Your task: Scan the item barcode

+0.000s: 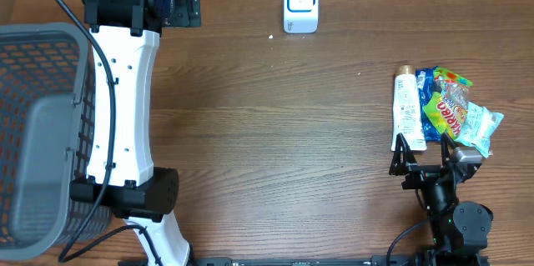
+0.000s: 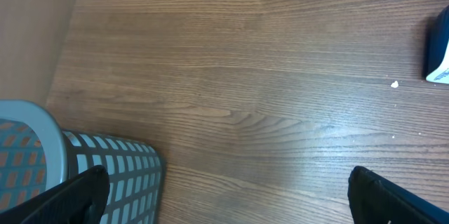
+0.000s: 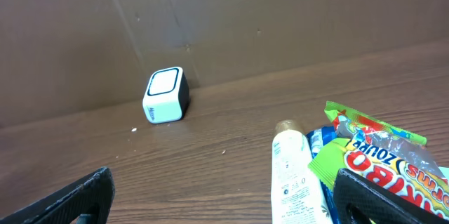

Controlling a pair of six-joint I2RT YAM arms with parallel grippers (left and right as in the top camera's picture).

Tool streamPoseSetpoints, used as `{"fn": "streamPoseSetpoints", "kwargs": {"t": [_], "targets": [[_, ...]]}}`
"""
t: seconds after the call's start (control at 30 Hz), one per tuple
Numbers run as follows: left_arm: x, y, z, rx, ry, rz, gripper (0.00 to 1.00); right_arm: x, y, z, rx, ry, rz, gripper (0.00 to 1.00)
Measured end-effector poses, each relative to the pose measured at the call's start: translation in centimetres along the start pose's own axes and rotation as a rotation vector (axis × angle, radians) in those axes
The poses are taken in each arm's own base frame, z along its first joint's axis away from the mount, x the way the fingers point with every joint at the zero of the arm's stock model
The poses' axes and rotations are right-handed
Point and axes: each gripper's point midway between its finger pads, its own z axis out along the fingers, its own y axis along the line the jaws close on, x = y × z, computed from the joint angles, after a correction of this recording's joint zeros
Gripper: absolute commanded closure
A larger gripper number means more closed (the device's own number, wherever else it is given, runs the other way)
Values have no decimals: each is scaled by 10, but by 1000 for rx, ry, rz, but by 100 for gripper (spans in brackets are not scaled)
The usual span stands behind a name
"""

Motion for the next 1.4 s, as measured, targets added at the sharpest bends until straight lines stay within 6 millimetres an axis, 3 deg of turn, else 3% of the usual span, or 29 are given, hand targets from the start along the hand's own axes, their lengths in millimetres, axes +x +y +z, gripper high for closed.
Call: {"fn": "streamPoseSetpoints", "kwargs": {"t": [0.93,1.2,1.3,1.4], "targets": [[2,7,-1,-39,6,5,0,0,0,0,0,0,0,0],[-36,15,-42,93,-266,-126,1,0,0,0,-1,-1,0,0],[-34,19,-59,152,-378,-164,0,0,0,0,0,-1,0,0],[-19,18,-63,187,-440,-178,1,0,0,0,0,-2,0,0]]}}
